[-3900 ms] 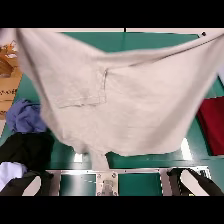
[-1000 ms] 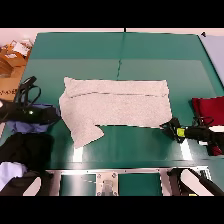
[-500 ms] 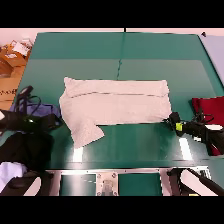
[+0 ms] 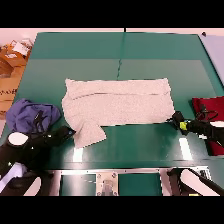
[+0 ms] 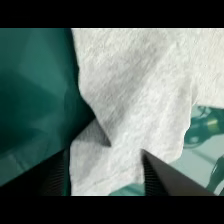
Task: Fold the shirts.
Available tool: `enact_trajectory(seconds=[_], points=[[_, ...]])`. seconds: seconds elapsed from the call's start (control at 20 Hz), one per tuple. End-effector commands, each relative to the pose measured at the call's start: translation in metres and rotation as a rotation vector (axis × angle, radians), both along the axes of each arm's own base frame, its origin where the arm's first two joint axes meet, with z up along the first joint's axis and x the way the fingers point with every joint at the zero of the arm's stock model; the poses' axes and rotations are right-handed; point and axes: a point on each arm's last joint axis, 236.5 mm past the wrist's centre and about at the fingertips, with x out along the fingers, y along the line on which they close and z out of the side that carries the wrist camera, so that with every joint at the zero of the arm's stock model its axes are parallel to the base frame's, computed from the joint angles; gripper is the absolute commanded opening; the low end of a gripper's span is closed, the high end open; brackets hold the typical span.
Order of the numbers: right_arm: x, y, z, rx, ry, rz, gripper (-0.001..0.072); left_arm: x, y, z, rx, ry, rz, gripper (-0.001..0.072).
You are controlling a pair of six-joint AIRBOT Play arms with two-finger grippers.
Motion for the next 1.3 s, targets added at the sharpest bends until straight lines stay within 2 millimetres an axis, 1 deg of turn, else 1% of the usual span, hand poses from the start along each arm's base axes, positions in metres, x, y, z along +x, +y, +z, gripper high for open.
enact_trajectory(seconds=[0.0, 0.1, 0.3, 0.35, 0.45, 0.55, 0.6, 0.65, 0.7, 0.75, 0.8, 0.85, 0.95, 1.05, 1.1, 1.15, 1.25], points=[[0.003, 0.0, 0.004, -0.008, -0.017, 0.022, 0.0013, 0.021, 0.011, -0.004, 0.003, -0.092, 0.104, 0.0471], [0.002, 0.0, 0.004, -0.013, -0.02, 0.03, 0.0013, 0.025, 0.01, 0.0, -0.007, -0.114, 0.112, 0.0471], [0.003, 0.0, 0.004, -0.011, -0.021, 0.028, 0.0013, 0.02, 0.0, -0.001, -0.054, -0.082, 0.097, 0.0471], [0.003, 0.0, 0.004, -0.011, -0.021, 0.028, 0.0012, 0.02, -0.007, -0.003, -0.073, -0.073, 0.079, 0.0471], [0.003, 0.0, 0.004, -0.01, -0.021, 0.028, 0.0012, 0.012, -0.028, -0.017, -0.089, -0.032, 0.024, 0.0471], [0.003, 0.0, 0.004, -0.01, -0.022, 0.028, 0.0013, 0.004, -0.038, -0.03, -0.1, 0.027, 0.013, 0.0471], [0.003, 0.0, 0.004, -0.01, -0.021, 0.028, 0.0012, 0.005, -0.041, -0.03, -0.111, 0.027, 0.013, 0.0469], [0.003, 0.001, 0.004, -0.01, -0.021, 0.03, 0.0012, 0.012, -0.041, -0.027, -0.117, 0.007, 0.024, 0.0414], [0.002, 0.003, 0.005, -0.009, -0.023, 0.047, 0.0011, 0.02, -0.04, -0.021, -0.107, -0.028, 0.012, 0.0115], [0.0, 0.007, 0.006, 0.0, -0.023, 0.07, 0.0011, 0.027, -0.042, -0.012, -0.103, -0.059, -0.02, 0.0027], [-0.003, 0.01, 0.007, 0.006, -0.017, 0.097, 0.0012, 0.028, -0.047, -0.002, -0.117, -0.068, -0.06, 0.0026], [-0.006, 0.012, 0.009, 0.0, -0.002, 0.133, 0.0012, 0.025, -0.053, 0.008, -0.14, -0.056, -0.118, 0.0026], [-0.015, 0.008, 0.012, -0.013, 0.063, 0.16, 0.0011, 0.001, -0.059, 0.018, -0.132, 0.016, -0.25, 0.0025], [-0.029, 0.002, 0.019, -0.042, 0.136, 0.184, 0.0011, -0.028, -0.058, 0.036, -0.102, 0.065, -0.367, 0.0024], [-0.036, 0.001, 0.026, -0.053, 0.159, 0.194, 0.0012, -0.038, -0.057, 0.051, -0.095, 0.065, -0.389, 0.0024], [-0.042, 0.001, 0.036, -0.061, 0.17, 0.202, 0.0011, -0.042, -0.056, 0.07, -0.085, 0.027, -0.392, 0.0024], [-0.053, 0.002, 0.057, -0.09, 0.172, 0.209, 0.0012, -0.04, -0.053, 0.113, -0.07, -0.087, -0.352, 0.0024]])
